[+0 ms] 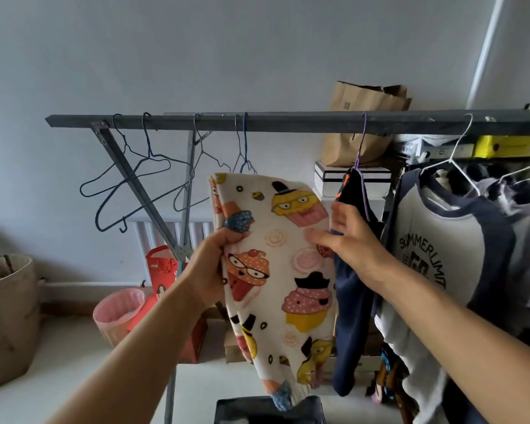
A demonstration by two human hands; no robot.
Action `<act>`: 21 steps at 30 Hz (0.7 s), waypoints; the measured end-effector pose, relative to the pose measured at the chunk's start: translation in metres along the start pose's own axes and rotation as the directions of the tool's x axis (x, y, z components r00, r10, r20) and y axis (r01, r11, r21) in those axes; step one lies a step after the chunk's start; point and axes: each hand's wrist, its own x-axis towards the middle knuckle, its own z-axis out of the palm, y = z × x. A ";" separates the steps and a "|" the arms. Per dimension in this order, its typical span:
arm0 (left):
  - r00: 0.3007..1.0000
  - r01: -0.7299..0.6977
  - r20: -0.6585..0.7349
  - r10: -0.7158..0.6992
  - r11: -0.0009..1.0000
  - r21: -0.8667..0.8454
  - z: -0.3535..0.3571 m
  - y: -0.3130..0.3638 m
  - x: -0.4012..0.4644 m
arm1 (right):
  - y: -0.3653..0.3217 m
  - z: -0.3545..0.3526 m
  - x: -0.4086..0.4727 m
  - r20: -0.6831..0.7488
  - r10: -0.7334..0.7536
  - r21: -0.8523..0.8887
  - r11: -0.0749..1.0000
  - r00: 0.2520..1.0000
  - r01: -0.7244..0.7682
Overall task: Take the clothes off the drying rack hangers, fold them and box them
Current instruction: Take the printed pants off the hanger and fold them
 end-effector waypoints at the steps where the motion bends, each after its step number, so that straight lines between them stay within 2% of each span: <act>1: 0.999 0.008 0.045 -0.007 0.999 -0.041 -0.007 0.003 0.002 | 0.006 -0.001 0.001 0.094 0.011 0.136 0.990 0.995 -0.024; 3: 0.990 0.026 0.143 -0.010 0.993 -0.115 -0.016 0.008 0.006 | 0.007 0.000 -0.004 0.302 0.004 0.360 0.926 0.953 -0.118; 6: 0.968 0.064 0.250 -0.027 0.988 -0.142 -0.019 0.010 0.009 | 0.004 0.004 -0.016 0.501 -0.030 0.494 0.830 0.865 -0.257; 11: 0.957 0.119 0.274 -0.094 0.990 -0.078 -0.016 0.010 0.014 | 0.002 0.011 -0.013 0.498 0.054 0.481 0.813 0.866 -0.328; 17: 0.973 0.099 0.207 -0.102 0.995 0.027 -0.011 0.016 0.022 | 0.004 0.013 -0.020 0.493 0.026 0.588 0.727 0.870 -0.355; 21: 0.981 0.112 0.144 -0.131 0.984 0.137 -0.002 0.017 0.022 | 0.004 0.018 -0.026 0.461 0.103 0.556 0.741 0.882 -0.377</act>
